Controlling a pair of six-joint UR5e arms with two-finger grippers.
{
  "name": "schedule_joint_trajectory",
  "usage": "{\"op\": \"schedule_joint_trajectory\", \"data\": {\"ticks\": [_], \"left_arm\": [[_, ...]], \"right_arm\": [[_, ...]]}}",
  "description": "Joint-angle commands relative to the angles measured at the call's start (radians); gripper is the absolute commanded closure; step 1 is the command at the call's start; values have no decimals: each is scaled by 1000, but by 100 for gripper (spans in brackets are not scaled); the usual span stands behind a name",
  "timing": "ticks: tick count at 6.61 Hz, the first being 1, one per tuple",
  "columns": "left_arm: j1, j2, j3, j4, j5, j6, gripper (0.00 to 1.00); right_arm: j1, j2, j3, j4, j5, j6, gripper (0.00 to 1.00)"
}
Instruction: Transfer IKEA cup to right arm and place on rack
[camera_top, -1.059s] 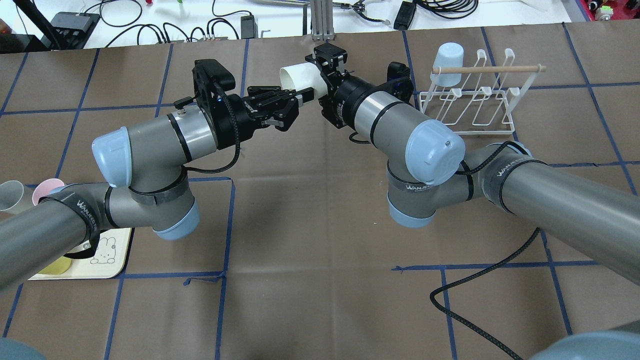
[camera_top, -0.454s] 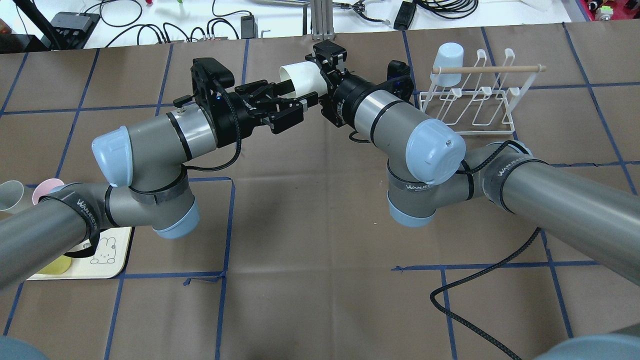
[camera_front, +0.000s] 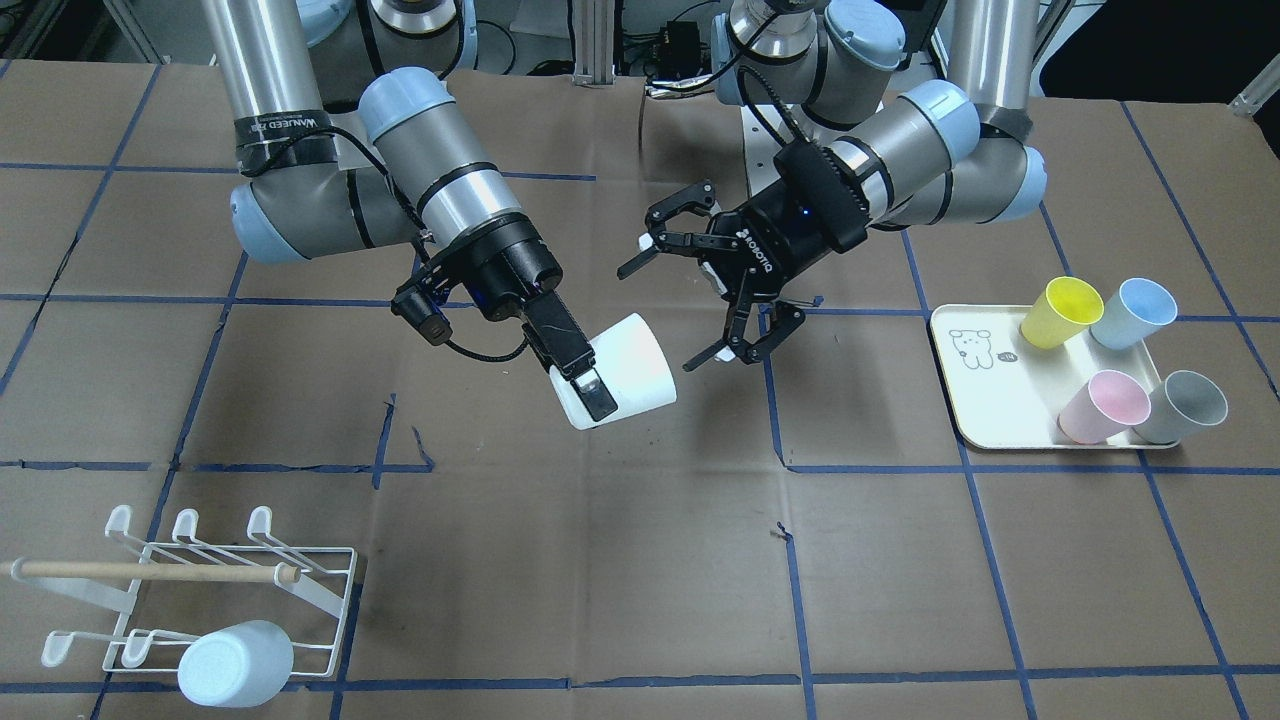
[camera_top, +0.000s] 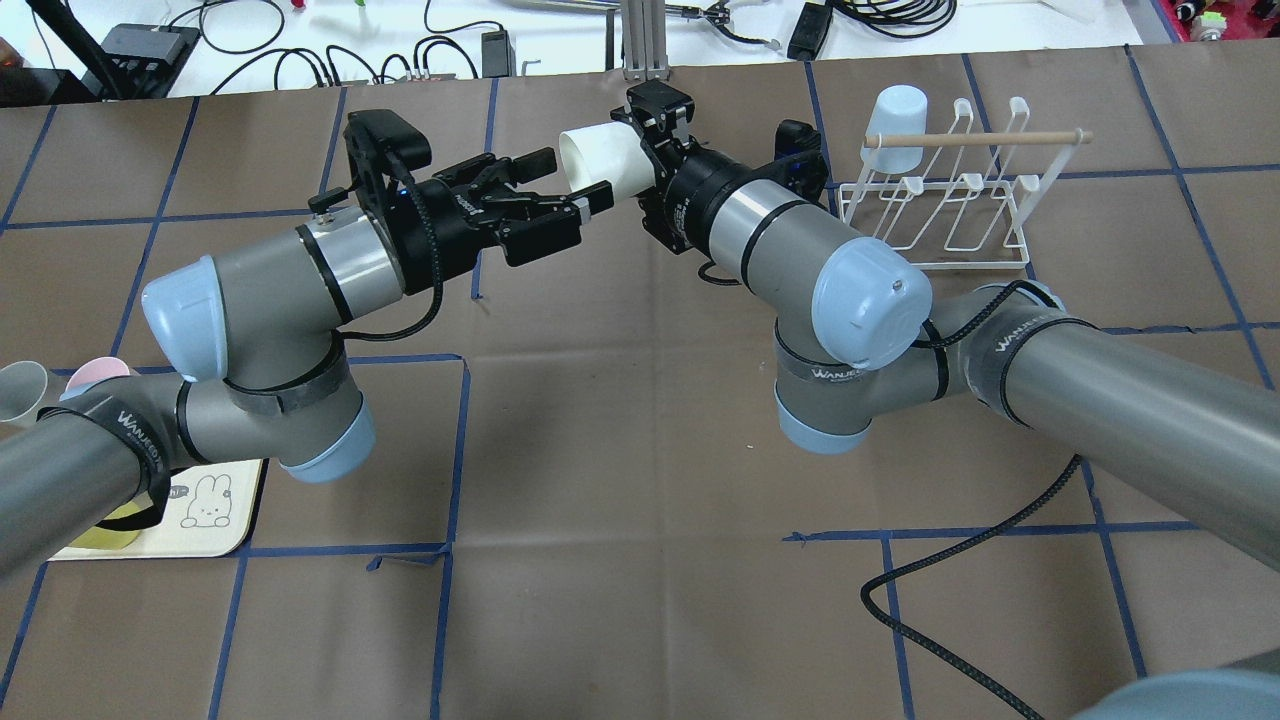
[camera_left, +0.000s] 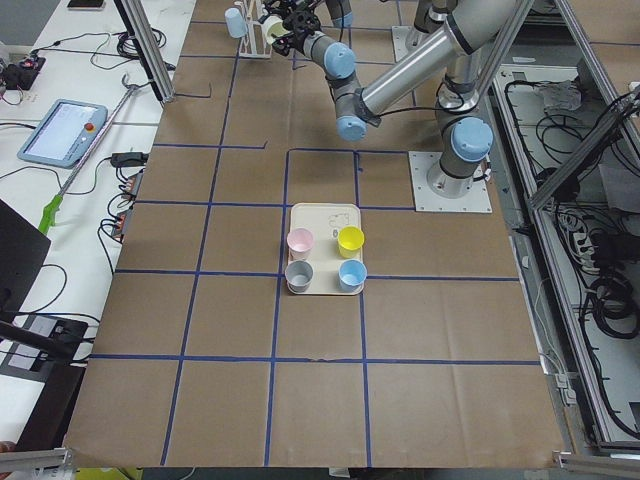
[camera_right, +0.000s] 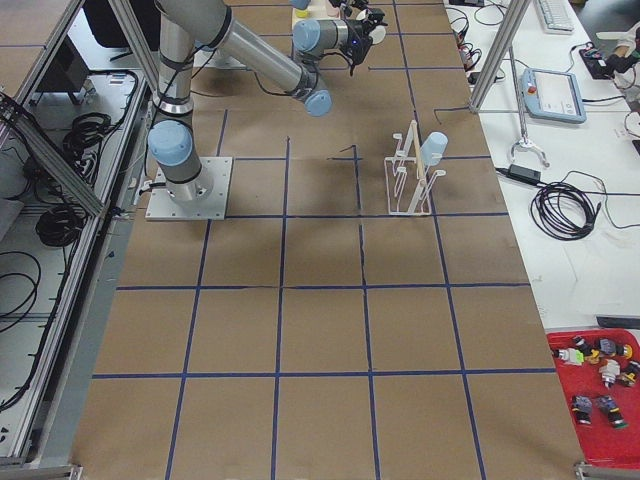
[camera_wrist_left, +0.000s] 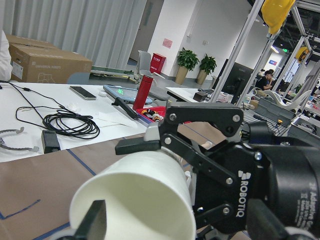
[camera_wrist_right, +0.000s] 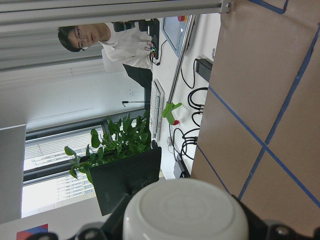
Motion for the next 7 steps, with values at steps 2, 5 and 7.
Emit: {"op": "schedule_joint_trajectory", "data": {"ticks": [2,5,7], "left_arm": [[214,80,-81,-11,-152,-17,2],[199,114,16,-361,143,-21,2],[92,116,199,-811,495,-24,2]], "right_arm": [[-63,13,-44,-6,3,-21,48],[-244,2,-44,-5,177,-557,60],[-282,8,-41,-9,166,-973,70]]}}
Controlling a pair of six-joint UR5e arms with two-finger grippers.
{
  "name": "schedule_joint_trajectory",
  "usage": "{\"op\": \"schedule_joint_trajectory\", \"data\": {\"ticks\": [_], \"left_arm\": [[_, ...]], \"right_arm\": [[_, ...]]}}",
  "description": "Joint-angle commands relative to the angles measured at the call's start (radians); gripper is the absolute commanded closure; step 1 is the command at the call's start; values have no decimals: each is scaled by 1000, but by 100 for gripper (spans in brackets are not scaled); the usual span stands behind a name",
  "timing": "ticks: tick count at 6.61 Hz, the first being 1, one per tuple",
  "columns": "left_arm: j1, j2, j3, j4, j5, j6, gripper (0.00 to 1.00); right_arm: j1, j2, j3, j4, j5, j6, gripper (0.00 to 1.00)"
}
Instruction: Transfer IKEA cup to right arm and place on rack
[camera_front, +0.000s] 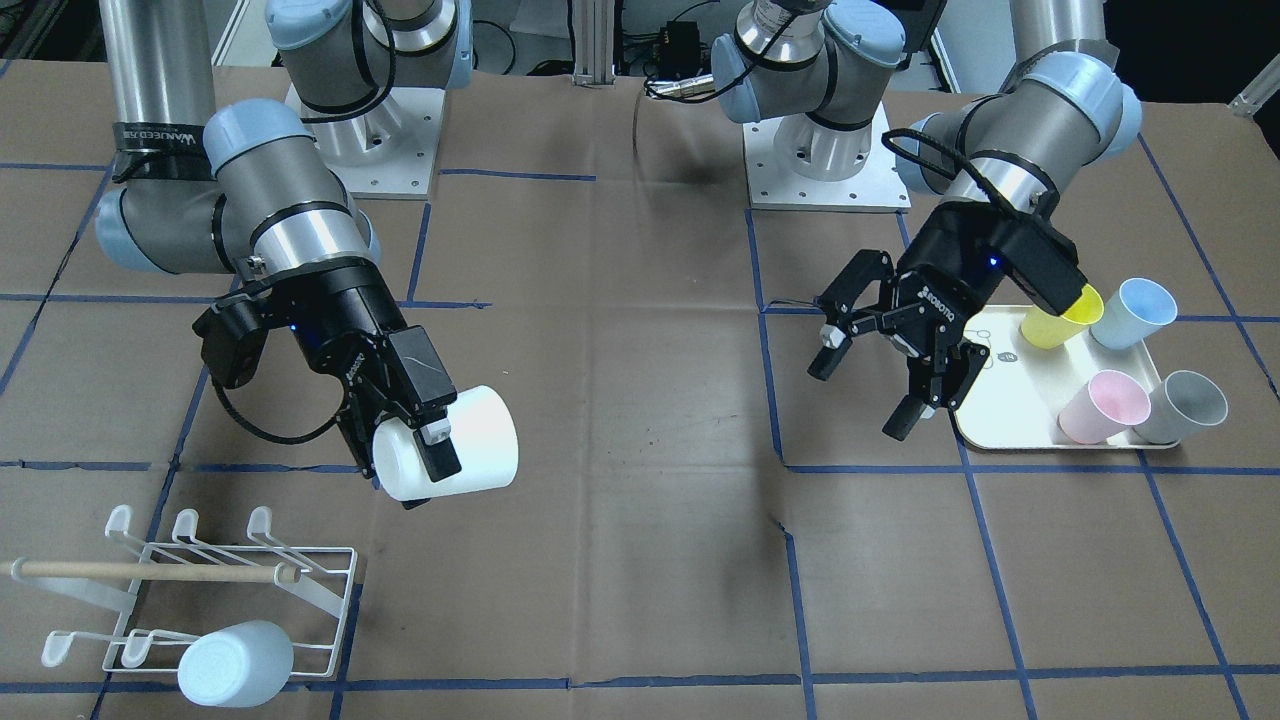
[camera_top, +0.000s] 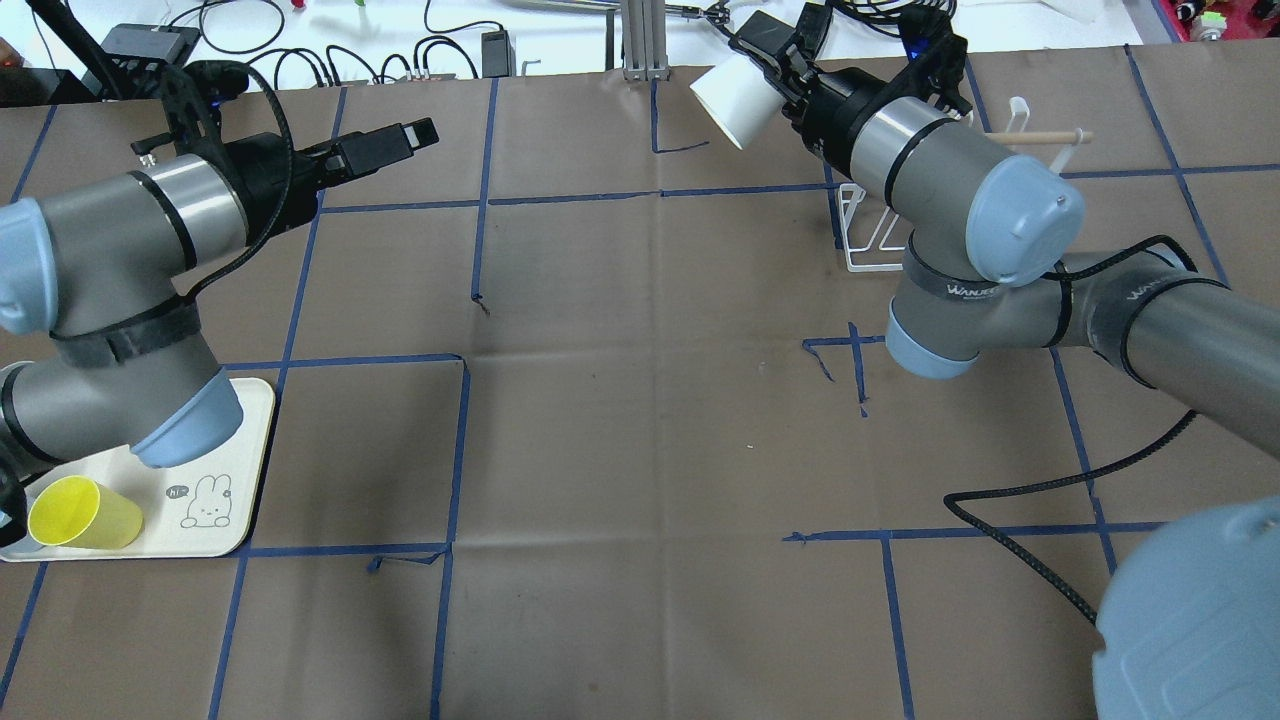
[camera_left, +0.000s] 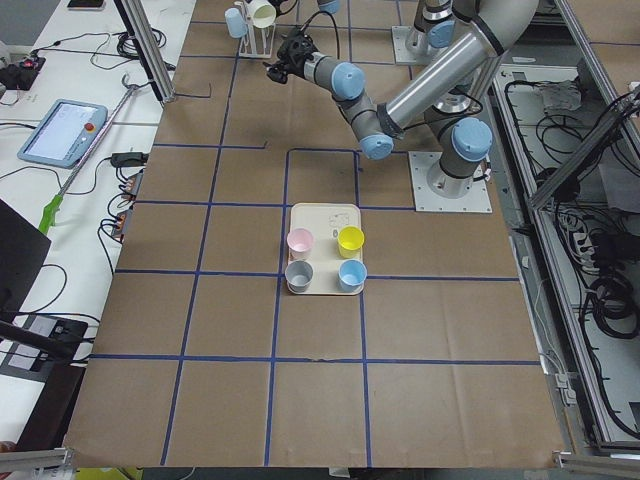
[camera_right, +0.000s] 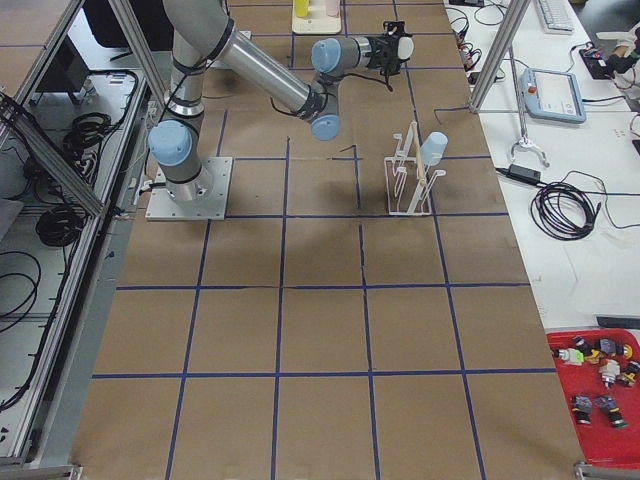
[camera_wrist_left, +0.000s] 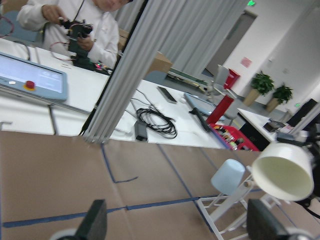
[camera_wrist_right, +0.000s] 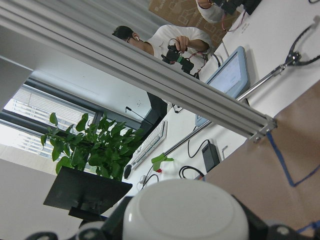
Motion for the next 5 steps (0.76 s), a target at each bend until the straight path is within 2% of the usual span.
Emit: {"op": "schedule_joint_trajectory", "data": {"ticks": [1,2,3,4,5], "left_arm": [[-147,4,259,-575,415,-25,2],[-199,-17,420,-865,539,-36,2],[-211,-23,539,-1139,604,-38,2],[-214,-17,636,-1368,659,-38,2],[-217,4,684,-1551,701,-28,2]], "right_arm": [[-58,7,-2,-2,-6,-312,74],[-92,12,-3,-3,-15,-448,76],[-144,21,-8,-3,-3,-578,80],[-197,30,-9,-12,5,-712,81],[-239,50,-27,-22,17,-880,84]]}}
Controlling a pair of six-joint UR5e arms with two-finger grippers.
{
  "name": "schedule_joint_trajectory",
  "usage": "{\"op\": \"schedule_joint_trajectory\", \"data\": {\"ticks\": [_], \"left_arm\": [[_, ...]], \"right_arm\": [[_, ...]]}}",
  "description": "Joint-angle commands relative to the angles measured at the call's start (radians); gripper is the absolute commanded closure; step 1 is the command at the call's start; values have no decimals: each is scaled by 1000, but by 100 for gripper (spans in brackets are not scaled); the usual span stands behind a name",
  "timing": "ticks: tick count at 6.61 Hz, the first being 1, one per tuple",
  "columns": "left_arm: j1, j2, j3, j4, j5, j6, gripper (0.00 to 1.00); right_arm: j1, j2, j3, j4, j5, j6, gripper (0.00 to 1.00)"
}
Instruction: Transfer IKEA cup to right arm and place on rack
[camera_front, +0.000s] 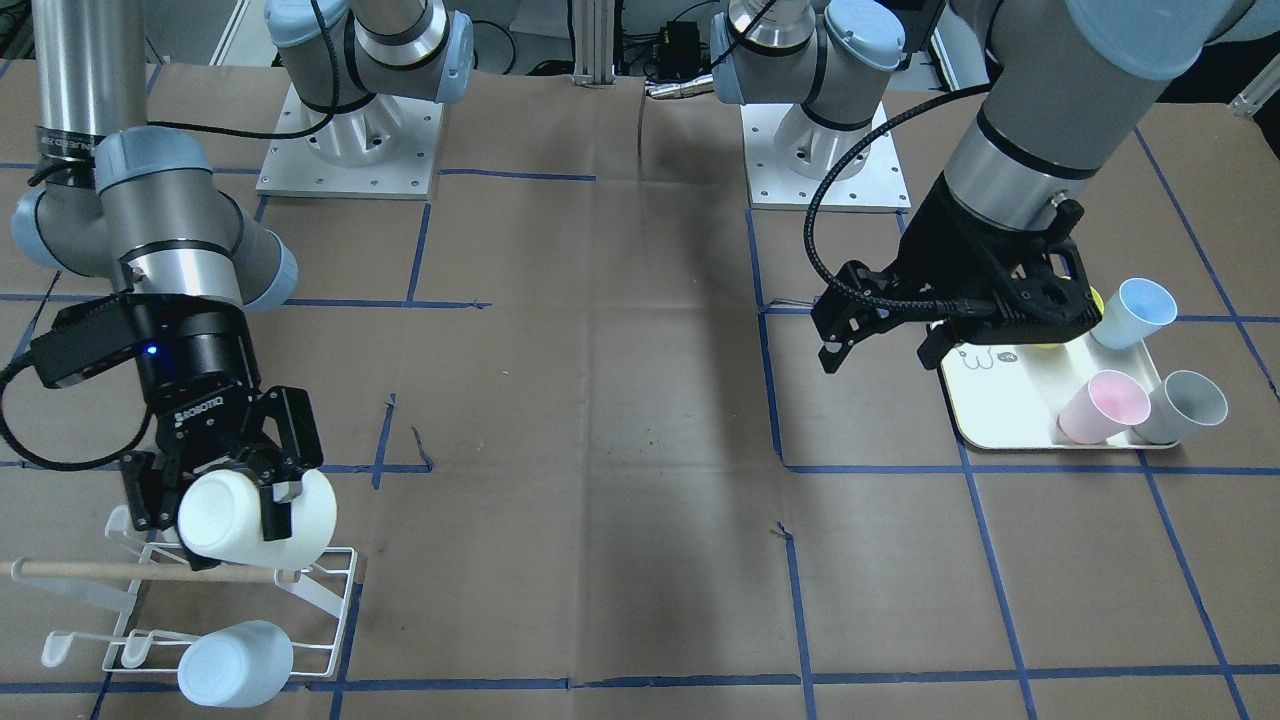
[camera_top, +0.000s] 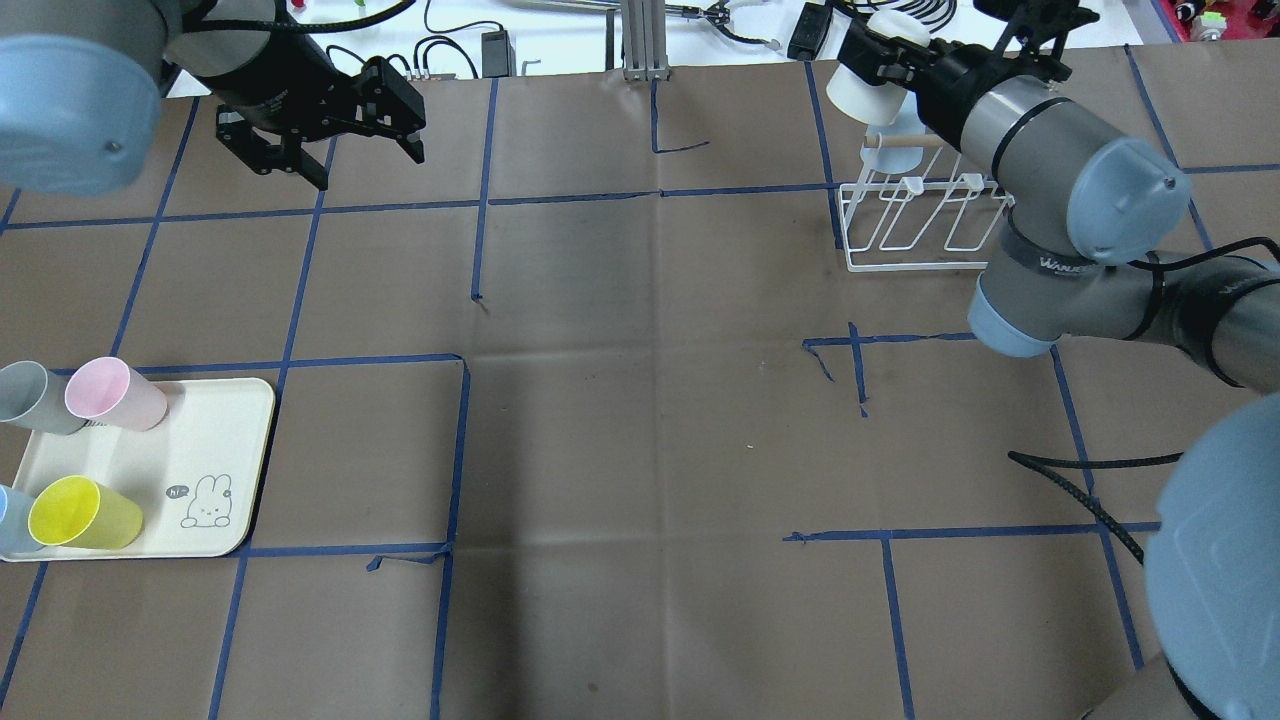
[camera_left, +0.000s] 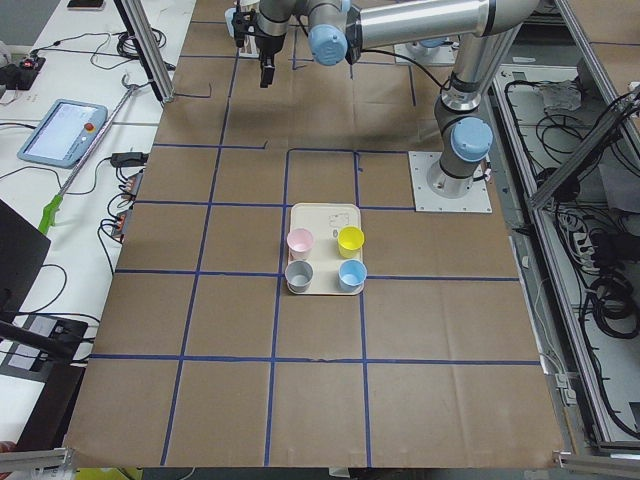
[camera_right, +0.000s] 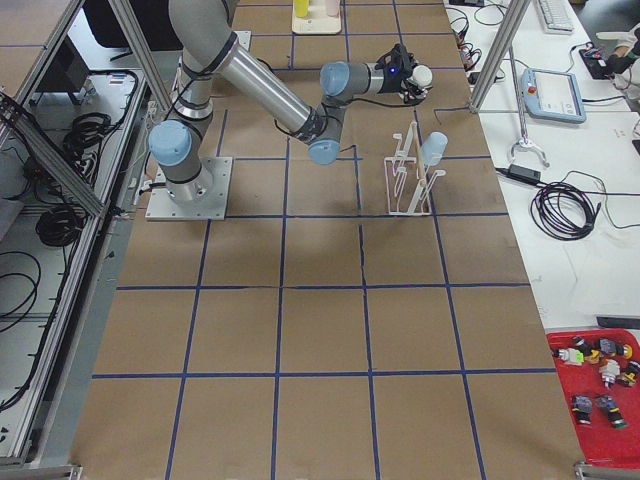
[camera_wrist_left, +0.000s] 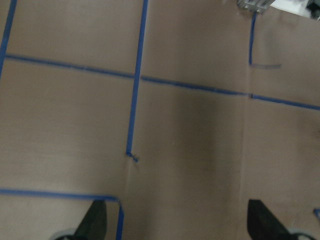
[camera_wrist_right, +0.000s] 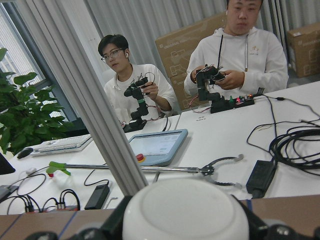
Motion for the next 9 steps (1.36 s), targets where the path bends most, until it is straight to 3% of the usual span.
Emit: {"op": "schedule_joint_trajectory", "data": {"ticks": [1,2,5,6,8,9], "left_arm": [[-6,31,53,-276,100,27,1],[-6,37,13,-270,100,67,1],[-8,47,-40,-126,99,84,1],[-8,45,-40,-115,97,81,1],[-18,47,-40,-110,97,81,0],[-20,47,-40,-88,97,81,1]], "right_arm": [[-80,55,-70,-9,85,-317,85],[-106,93,-100,-26,137,-426,86],[-216,162,-126,-23,138,-459,87],[-220,178,-150,-23,119,-464,87],[-220,188,-160,-17,-32,-459,89],[-220,211,-192,-17,-36,-456,89]]}}
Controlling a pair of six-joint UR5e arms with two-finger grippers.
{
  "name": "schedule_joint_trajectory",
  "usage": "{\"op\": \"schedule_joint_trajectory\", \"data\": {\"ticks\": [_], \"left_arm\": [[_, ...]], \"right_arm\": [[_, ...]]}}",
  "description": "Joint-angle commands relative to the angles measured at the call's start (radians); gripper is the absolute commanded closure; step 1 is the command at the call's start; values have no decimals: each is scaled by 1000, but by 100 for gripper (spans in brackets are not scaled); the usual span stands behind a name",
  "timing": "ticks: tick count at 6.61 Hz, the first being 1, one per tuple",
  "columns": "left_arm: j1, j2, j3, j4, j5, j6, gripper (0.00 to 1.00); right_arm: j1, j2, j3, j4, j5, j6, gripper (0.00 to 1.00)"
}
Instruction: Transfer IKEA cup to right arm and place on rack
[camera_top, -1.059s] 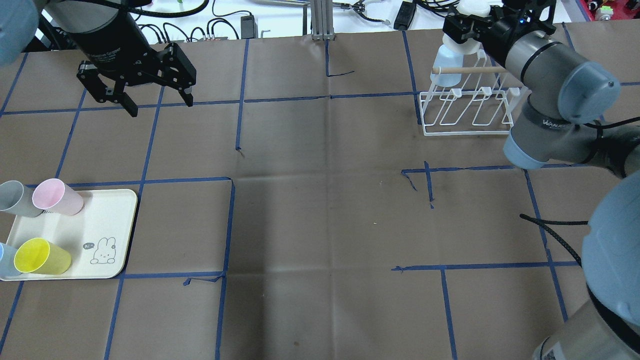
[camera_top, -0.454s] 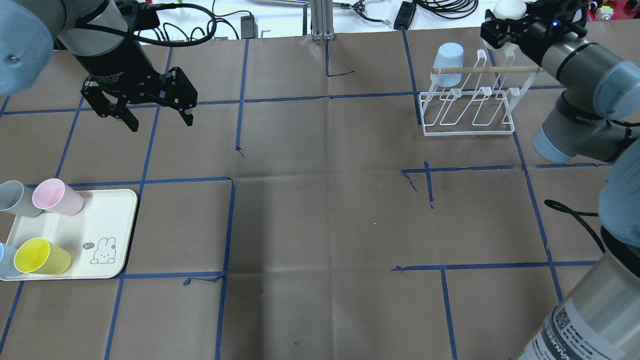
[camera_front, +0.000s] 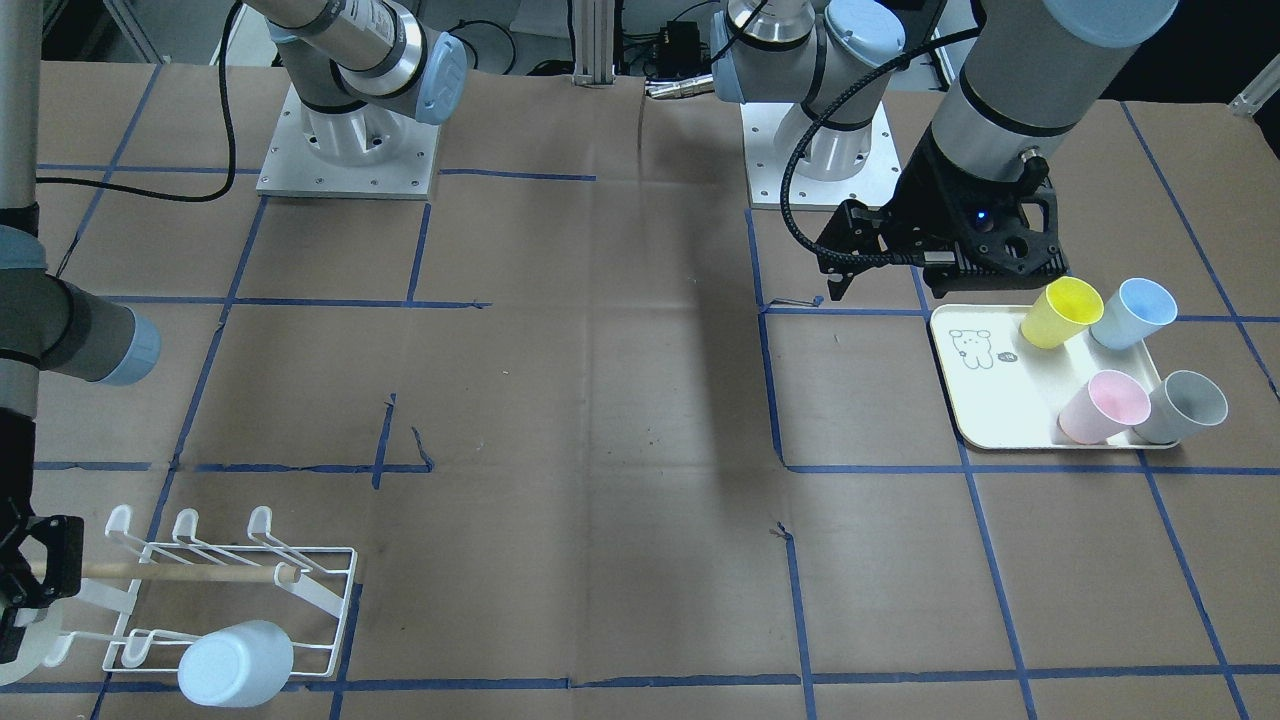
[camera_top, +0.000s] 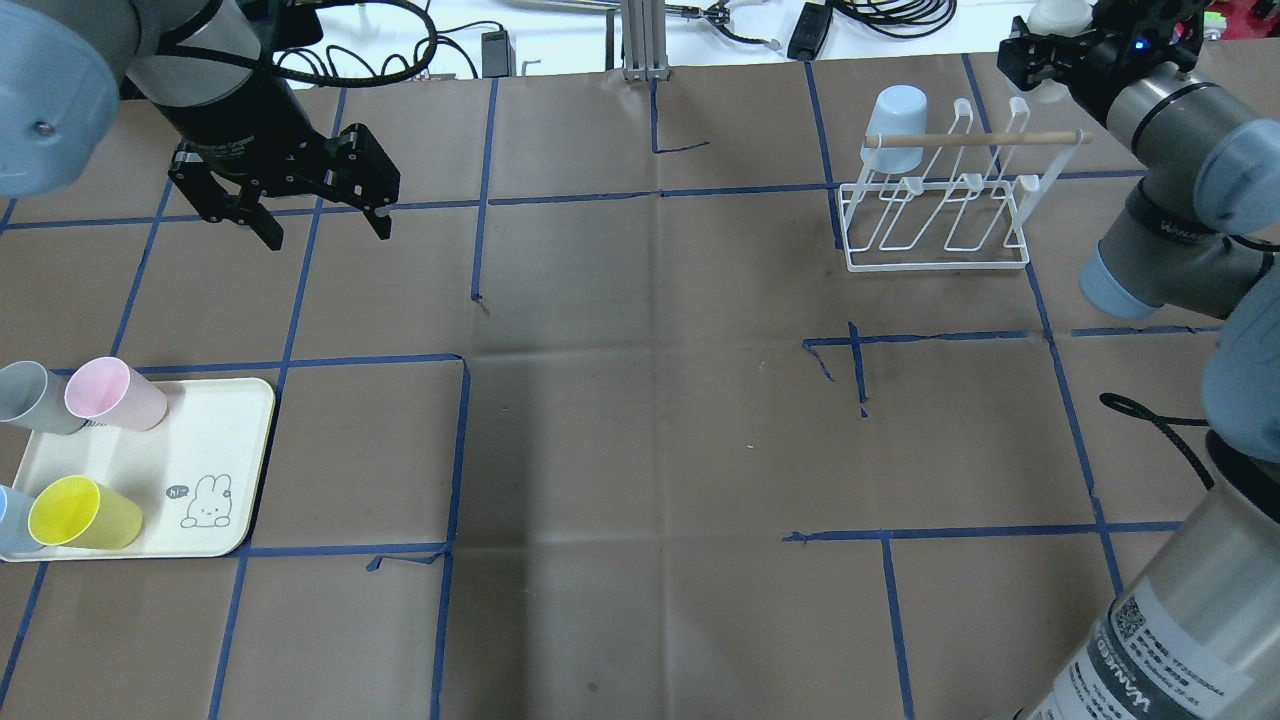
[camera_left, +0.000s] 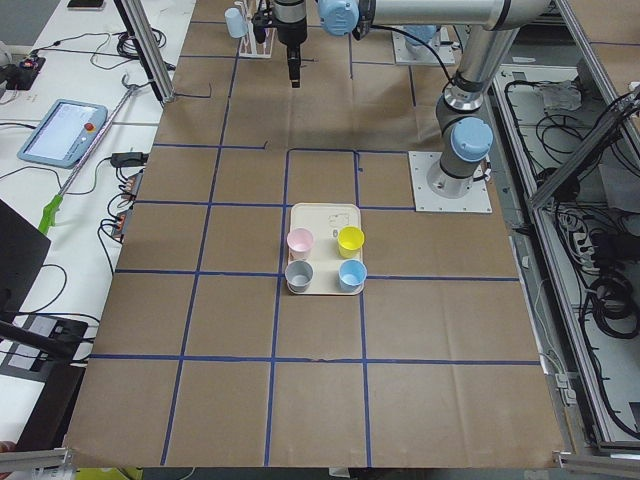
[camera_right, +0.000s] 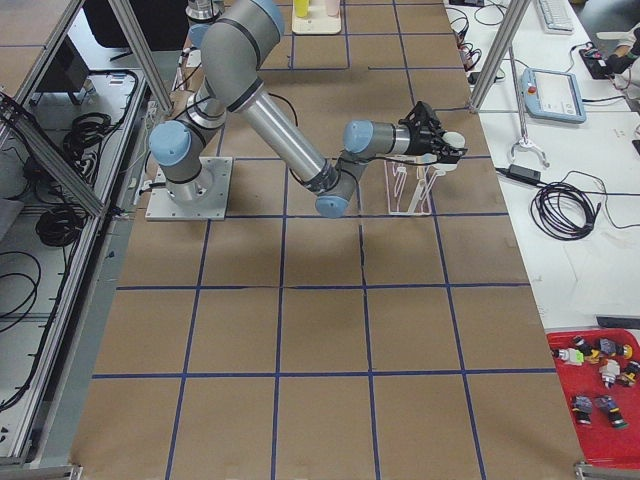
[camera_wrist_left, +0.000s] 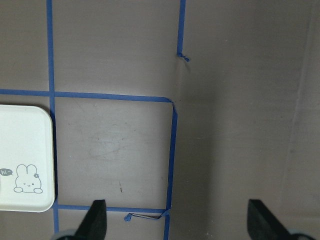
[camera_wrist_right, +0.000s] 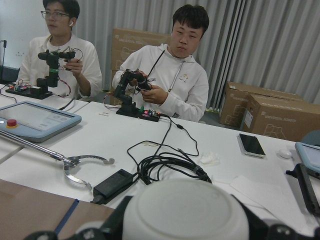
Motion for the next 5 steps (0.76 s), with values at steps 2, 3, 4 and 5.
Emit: {"op": "schedule_joint_trajectory", "data": {"ticks": [2,3,4,5], "left_arm": [[-3,3,-6,26,1,7,0],[-3,5,-7,28,1,8,1],[-3,6,-8,30,1,8,1],[-3,8,-8,30,3,10,1]], "right_arm": [[10,40,-42,0,-35,20,89],[18,42,-41,0,-30,40,89],[35,54,-41,-3,-29,42,89],[44,75,-41,-9,-27,42,90]]}}
